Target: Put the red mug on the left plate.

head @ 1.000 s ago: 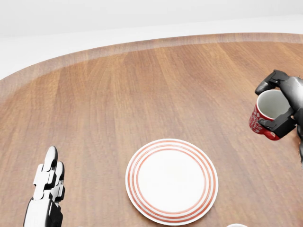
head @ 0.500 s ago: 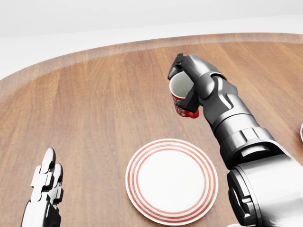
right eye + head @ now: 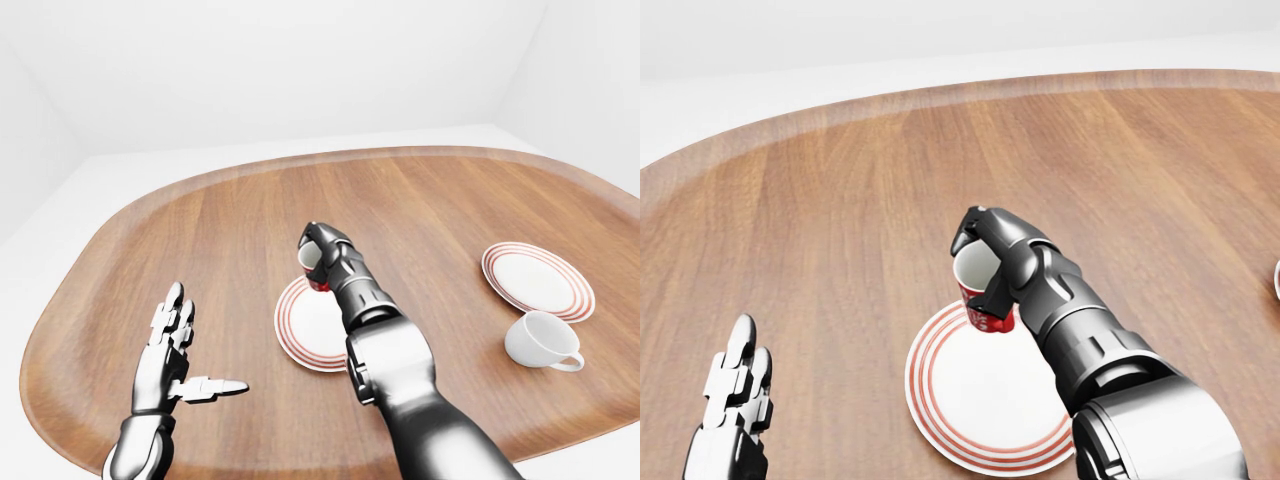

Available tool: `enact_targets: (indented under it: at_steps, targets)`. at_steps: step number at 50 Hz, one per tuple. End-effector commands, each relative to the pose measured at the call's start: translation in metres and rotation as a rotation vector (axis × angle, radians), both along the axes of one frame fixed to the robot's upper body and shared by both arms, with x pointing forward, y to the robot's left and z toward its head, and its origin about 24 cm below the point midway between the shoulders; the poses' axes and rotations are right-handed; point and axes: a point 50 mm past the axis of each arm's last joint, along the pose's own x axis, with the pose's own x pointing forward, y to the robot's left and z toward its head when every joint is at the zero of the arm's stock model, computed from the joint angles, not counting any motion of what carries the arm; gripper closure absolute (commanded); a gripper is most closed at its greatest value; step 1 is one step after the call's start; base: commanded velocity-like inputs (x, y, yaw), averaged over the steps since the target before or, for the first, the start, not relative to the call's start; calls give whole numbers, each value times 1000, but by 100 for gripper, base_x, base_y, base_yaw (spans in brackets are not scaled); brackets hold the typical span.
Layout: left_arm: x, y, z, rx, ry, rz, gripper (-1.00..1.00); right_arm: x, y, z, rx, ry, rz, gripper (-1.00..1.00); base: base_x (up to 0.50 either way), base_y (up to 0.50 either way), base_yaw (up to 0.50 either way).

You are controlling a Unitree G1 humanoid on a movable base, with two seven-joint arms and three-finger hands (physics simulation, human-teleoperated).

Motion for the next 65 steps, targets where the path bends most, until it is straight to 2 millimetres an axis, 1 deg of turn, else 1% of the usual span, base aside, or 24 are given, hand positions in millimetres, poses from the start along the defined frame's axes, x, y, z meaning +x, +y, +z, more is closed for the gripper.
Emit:
enact_targets:
  at_steps: [1,8,11,19,22,31,42,45,49,52,60,65]
  targets:
    - [1,0,0,0,-3,1,-100,-13,-4,-29,43,4,-88,100,0,0,0]
    - [1,1,1,-3,-7,2,-100,-22,-15,-47,110,-20,-230,100,0,0,0]
    - [2,1,1,-1,-9,1,-100,-26,-18,-55,103,-11,-246,100,0,0,0]
    - [2,1,2,-2,-9,1,-100,-38,-18,-74,72,44,-231,100,0,0,0]
    - [2,1,2,-4,-10,1,-100,-41,-16,-78,56,77,-195,100,0,0,0]
    - [2,0,2,1,-11,0,-100,-48,-11,-88,20,103,-158,100,0,0,0]
    - [2,0,1,1,-6,-2,-100,-49,-6,-88,5,87,-147,100,0,0,0]
    - [3,-1,1,5,-7,-3,-100,-48,-7,-85,-6,38,-179,100,0,0,0]
    - [3,0,1,3,-5,-2,-100,-46,-12,-81,-10,-67,-271,100,0,0,0]
    - [3,-1,0,5,-5,-3,-100,-46,-13,-80,-11,-91,-293,100,0,0,0]
    - [3,-1,1,6,-7,-3,-100,-48,-13,-81,-25,-97,-291,100,0,0,0]
    - [3,-1,1,8,-8,-4,-100,-50,-13,-86,-20,-55,-270,100,0,0,0]
